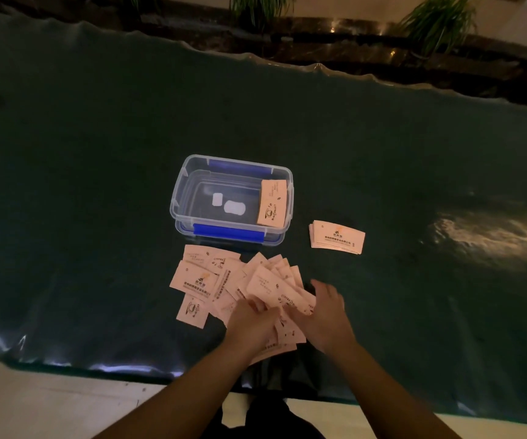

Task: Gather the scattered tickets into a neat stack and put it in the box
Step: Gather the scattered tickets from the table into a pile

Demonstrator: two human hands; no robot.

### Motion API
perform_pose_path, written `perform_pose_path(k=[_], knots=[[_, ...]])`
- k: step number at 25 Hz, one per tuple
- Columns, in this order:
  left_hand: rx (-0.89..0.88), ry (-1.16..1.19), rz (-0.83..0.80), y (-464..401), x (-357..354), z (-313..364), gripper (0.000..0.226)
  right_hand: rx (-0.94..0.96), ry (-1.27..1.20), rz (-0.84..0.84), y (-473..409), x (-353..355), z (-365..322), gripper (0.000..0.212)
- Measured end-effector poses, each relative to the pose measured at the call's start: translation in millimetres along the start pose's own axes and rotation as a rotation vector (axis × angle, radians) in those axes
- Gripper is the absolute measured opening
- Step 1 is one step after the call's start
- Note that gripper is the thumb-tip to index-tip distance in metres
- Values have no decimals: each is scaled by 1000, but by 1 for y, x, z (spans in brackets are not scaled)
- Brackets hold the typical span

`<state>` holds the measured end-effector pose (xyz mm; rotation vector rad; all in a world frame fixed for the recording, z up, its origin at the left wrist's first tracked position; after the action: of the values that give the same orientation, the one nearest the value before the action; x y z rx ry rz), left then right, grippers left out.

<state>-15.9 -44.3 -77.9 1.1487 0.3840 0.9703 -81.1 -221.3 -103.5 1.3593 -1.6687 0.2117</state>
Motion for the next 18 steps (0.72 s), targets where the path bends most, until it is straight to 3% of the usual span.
perform_pose_path(k=[3,8,15,18], knots=[[-86,-25,-37,7,-18,14,28,36,12,-42,-11,-2,-6,70],[-80,-118,-19,1,-39,17,47,-153,-356,-2,-3,-8,0,53],[-201,-227,-78,-11,-46,17,32,-353,-689,5,7,-8,5,35],[-299,-379,110,-16,-19,25,30,-429,-886,68,11,-5,13,34]])
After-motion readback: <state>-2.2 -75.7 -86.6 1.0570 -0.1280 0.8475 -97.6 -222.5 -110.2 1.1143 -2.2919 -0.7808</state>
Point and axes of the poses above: each hand's wrist, its own y-axis away from the middle knuckle, its own x-axis out of the back of the hand, z = x × y, the point moved 7 cm from there along -y, towards the middle knuckle, and after that the axes turned 15 degrees about x, right-handed, at the moved point
